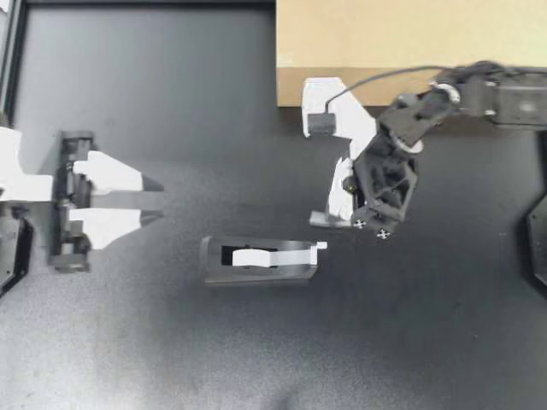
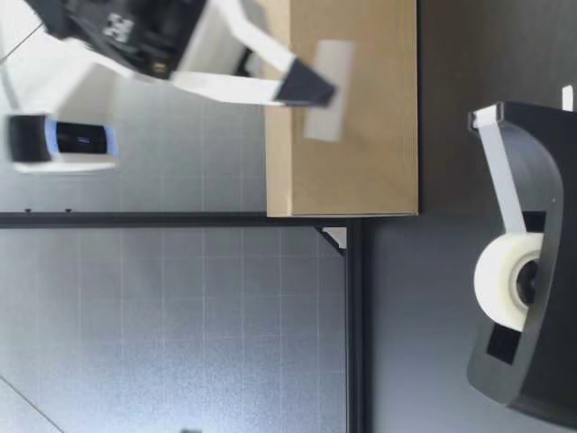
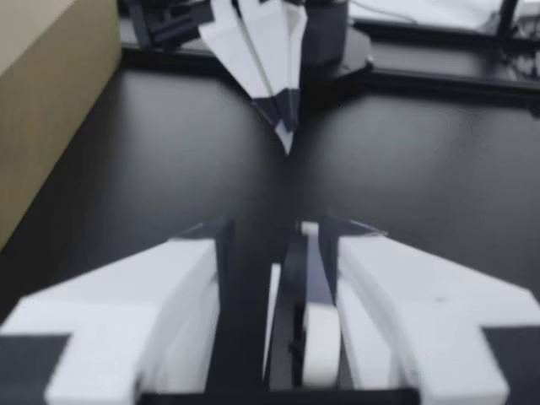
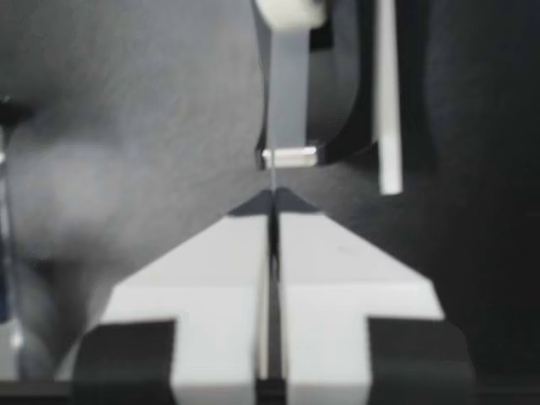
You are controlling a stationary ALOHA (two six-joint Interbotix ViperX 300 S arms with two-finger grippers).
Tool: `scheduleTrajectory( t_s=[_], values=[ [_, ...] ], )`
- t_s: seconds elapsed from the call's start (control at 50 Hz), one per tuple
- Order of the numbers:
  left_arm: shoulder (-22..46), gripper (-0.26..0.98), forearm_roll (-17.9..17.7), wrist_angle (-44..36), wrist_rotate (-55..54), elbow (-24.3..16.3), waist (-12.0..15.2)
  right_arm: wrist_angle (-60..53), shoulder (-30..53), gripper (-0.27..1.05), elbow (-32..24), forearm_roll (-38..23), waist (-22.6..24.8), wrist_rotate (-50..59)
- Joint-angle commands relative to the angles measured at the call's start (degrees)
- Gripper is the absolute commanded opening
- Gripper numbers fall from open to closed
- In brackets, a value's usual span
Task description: Cut a small piece of tape from the tape dispenser then place it on the cardboard box's edge.
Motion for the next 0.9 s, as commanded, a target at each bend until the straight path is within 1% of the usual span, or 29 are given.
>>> scheduleTrajectory(
  t_s=[0.0,0.12,0.24,0.34,0.46,0.58,0.88],
  values=[
    [3.25,0.38,-0.09,-4.22,0.0,-2.37,0.09,-1.05,-2.64,-0.1,-2.72,-5.01,2.2,3.52],
    [8.35,0.38,-0.09,-8.7,0.0,-4.13,0.09,-1.05,-2.37,-0.1,-5.98,-13.62,5.01,10.02],
    [13.27,0.38,-0.09,-11.25,0.0,-6.68,0.09,-0.44,-1.58,-0.1,-9.84,-21.88,7.73,16.26],
    [16.08,0.38,-0.09,-11.6,0.35,-8.79,0.09,1.23,-0.7,-0.1,-12.57,-26.19,9.05,19.6],
    [18.81,0.38,-0.09,-11.69,0.79,-11.25,0.09,3.25,0.79,-0.1,-15.56,-28.74,10.46,21.36],
    [20.74,0.38,-0.09,-11.95,1.05,-13.1,0.09,3.96,2.46,-0.1,-18.28,-29.09,11.07,21.36],
    [22.68,0.38,-0.09,-12.04,1.05,-15.21,0.09,4.39,4.75,-0.1,-21.27,-29.36,11.16,21.09]
  ],
)
